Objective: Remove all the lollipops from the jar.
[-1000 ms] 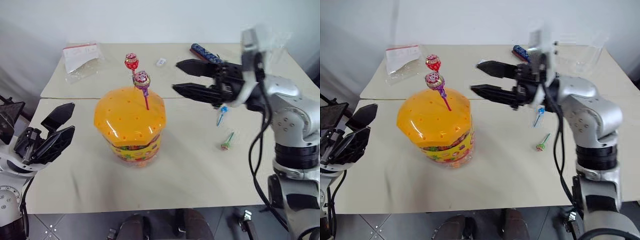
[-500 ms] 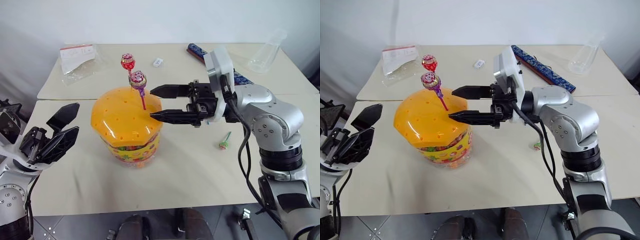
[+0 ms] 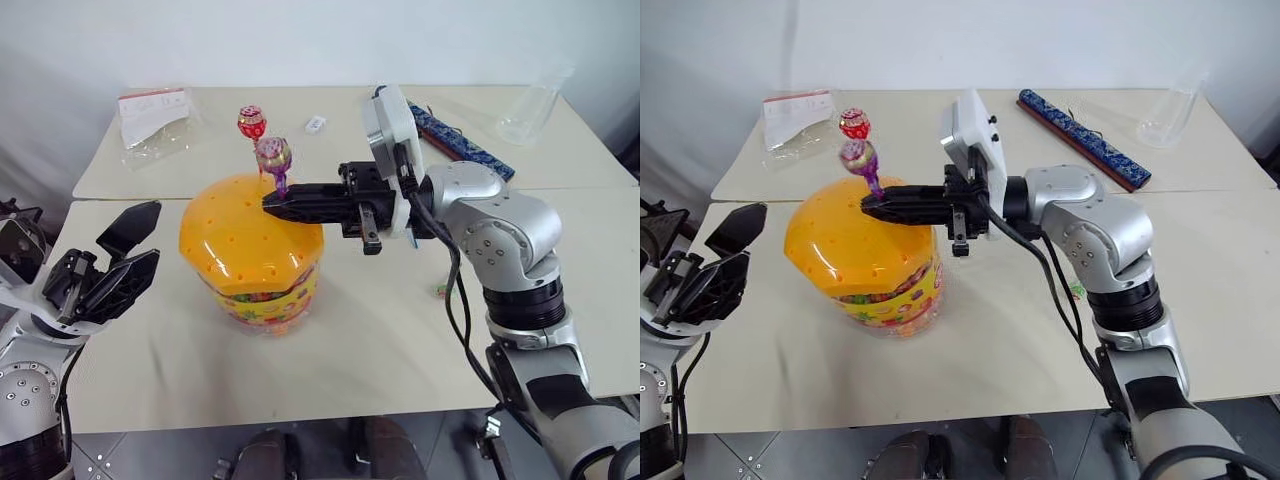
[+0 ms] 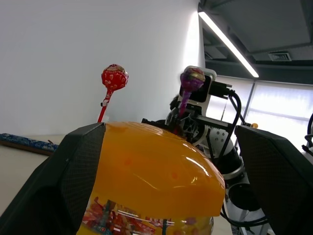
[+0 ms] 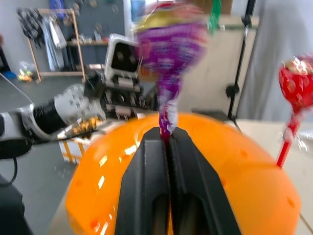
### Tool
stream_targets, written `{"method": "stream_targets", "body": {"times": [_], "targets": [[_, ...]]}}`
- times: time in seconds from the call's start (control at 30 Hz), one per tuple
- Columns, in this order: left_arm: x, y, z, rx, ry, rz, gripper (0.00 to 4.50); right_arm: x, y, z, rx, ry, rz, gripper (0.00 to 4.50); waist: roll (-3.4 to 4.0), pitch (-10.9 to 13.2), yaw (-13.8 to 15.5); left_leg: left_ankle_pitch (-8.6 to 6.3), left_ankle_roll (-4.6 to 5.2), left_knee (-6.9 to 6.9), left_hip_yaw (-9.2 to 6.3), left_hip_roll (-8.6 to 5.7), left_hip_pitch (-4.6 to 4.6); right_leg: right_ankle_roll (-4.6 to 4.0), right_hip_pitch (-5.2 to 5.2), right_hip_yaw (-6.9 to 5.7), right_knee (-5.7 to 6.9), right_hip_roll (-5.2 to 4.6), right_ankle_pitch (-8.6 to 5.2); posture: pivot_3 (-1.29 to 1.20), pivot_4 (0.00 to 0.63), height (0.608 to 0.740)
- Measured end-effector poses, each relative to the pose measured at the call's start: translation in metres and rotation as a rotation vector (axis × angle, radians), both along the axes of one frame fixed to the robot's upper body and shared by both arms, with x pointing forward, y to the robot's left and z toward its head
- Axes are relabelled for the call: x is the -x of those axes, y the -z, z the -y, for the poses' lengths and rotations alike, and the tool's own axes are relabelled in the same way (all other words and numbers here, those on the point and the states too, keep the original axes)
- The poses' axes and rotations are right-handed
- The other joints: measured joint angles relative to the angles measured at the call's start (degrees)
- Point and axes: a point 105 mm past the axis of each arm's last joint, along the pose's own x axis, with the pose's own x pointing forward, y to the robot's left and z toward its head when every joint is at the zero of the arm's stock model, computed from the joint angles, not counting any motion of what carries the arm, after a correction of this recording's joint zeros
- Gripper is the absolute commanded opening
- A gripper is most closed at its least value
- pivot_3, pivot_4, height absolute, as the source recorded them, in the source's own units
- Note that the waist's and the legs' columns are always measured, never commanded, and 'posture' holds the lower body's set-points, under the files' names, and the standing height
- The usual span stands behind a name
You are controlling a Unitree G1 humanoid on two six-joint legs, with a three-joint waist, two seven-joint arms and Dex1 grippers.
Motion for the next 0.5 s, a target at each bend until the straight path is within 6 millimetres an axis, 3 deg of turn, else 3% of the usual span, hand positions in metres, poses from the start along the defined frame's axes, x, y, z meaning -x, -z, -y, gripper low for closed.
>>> {"method": "stream_targets", "body": {"times": [0.13, 0.27, 0.33, 0.43, 0.5], "targets": [[0.000, 0.000, 0.000, 0.000, 0.000, 0.001, 4.50, -0.005, -0.022, 0.015, -0.117, 0.013, -0.002, 0.05, 0.00, 0.0, 0.1, 0.00, 0.00, -0.01, 0.00, -0.01, 0.00, 0.00, -0.01, 0.01, 0.00, 0.00, 0.00, 0.00, 0.150, 0.740], [0.000, -0.002, 0.001, 0.000, 0.006, 0.011, 4.50, -0.010, -0.046, 0.053, -0.253, 0.061, -0.014, 0.05, 0.00, 0.0, 0.2, -0.01, 0.01, 0.00, -0.02, -0.03, -0.04, 0.00, -0.01, 0.01, -0.01, -0.01, 0.00, 0.00, 0.150, 0.740], [-0.001, -0.005, 0.003, -0.006, 0.019, 0.025, 4.50, -0.013, -0.051, 0.075, -0.237, 0.137, 0.004, 0.05, 0.00, 0.0, 0.3, -0.01, 0.01, 0.00, -0.03, -0.03, -0.07, 0.00, -0.04, 0.00, -0.02, -0.02, 0.00, 0.00, 0.150, 0.740], [0.001, -0.008, 0.005, -0.044, 0.038, 0.044, 4.50, -0.024, -0.041, 0.123, -0.122, 0.352, 0.008, 0.05, -0.04, 0.0, 0.4, -0.03, 0.04, -0.04, -0.02, -0.03, -0.09, 0.00, -0.04, 0.00, -0.12, -0.04, 0.00, 0.00, 0.150, 0.740], [0.001, -0.010, 0.008, -0.086, 0.054, 0.054, 4.50, -0.037, -0.014, 0.166, 0.027, 0.559, -0.021, 0.05, -0.05, 0.0, 0.4, -0.04, 0.04, -0.06, 0.04, -0.02, -0.09, 0.01, -0.01, -0.01, -0.26, -0.01, 0.00, 0.00, 0.150, 0.740]]}}
